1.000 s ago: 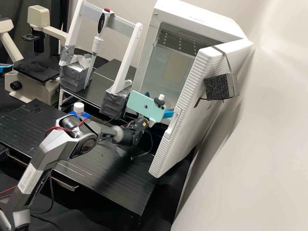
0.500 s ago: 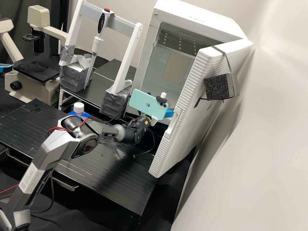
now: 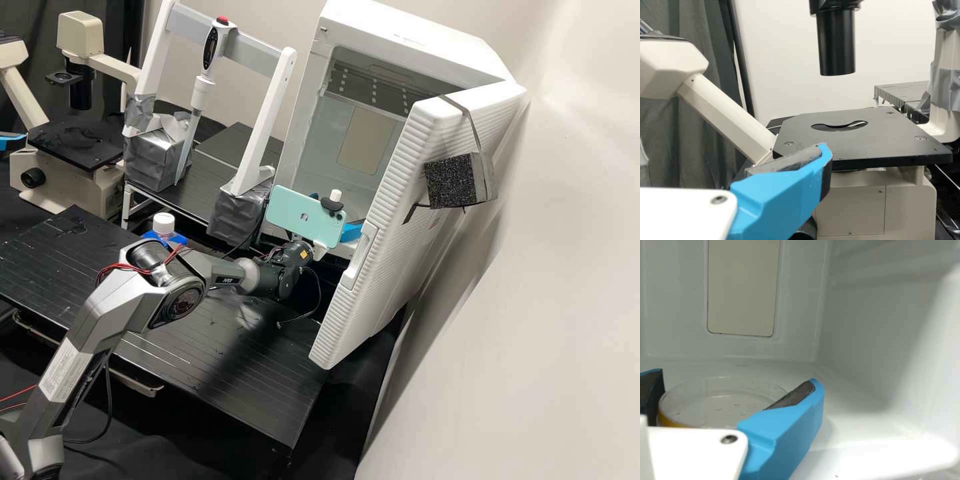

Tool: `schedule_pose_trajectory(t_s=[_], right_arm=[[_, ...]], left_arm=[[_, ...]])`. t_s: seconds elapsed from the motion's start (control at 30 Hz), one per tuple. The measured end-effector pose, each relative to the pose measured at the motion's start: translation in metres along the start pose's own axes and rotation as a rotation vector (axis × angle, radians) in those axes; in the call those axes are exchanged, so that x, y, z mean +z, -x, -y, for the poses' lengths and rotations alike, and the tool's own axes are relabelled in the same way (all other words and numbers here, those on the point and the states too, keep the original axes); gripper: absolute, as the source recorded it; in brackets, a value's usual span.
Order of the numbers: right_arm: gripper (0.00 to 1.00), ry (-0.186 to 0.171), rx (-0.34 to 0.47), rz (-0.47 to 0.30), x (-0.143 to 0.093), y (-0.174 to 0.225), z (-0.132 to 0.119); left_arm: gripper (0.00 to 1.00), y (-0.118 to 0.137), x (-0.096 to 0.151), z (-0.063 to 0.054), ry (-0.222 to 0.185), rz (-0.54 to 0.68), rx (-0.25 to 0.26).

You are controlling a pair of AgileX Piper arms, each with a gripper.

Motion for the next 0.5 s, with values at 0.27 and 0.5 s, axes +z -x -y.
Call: schedule_pose_trajectory(t_s=[0.27, 0.5], right_arm=[[0.0, 0.011, 0.001, 0.0, -0.0006, -0.0002, 0.0005], [0.0, 0.015, -0.007, 0.004, 0.0018, 0.0018, 0.0042]], left_arm=[[1.0, 0.0, 0.0, 0.0, 0.0, 0.0, 0.0], [1.0, 0.0, 0.0, 0.0, 0.0, 0.0, 0.0]])
